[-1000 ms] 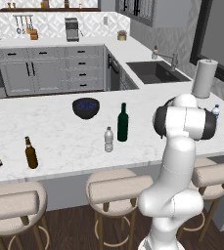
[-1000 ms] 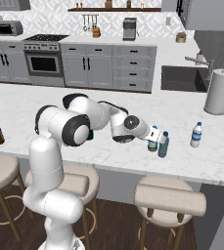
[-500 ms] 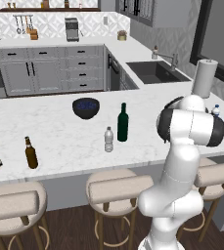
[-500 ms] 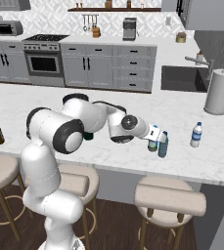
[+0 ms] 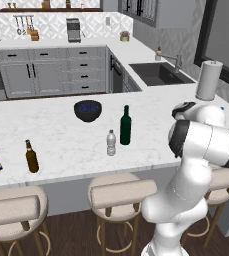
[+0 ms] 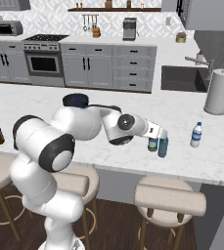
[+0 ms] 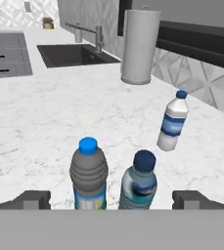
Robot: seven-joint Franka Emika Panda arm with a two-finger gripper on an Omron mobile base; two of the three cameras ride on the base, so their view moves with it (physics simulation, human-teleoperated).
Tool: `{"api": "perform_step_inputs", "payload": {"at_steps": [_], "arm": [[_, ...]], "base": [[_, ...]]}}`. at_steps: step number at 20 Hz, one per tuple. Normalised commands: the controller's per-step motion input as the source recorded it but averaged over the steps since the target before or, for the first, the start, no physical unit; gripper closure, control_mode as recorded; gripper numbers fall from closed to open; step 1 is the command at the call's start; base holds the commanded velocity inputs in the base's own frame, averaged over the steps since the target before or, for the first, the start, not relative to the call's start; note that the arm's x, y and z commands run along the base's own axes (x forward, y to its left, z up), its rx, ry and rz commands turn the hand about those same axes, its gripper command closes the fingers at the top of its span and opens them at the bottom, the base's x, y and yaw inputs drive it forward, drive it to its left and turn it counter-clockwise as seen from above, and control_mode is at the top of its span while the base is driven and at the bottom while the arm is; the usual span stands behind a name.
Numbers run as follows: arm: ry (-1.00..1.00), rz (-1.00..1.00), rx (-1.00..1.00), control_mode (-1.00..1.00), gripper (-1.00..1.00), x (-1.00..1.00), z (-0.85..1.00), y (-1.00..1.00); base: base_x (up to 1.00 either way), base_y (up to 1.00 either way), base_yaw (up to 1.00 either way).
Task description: Move the plastic bottles in the middle to the plastics group, and the glass bottles in the middle to the glass group.
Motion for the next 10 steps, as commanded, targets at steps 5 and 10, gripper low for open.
{"api": "perform_step_inputs", "payload": {"at_steps": [5, 10], "arm": [[0.00, 0.00, 0.00, -1.00, -1.00, 0.00, 1.00, 0.33], [0.14, 0.03, 0.00, -1.00, -1.00, -0.03, 1.00, 0.54]], "base": [[0.00, 0.00, 0.00], [0.00, 0.00, 0.00]]}}
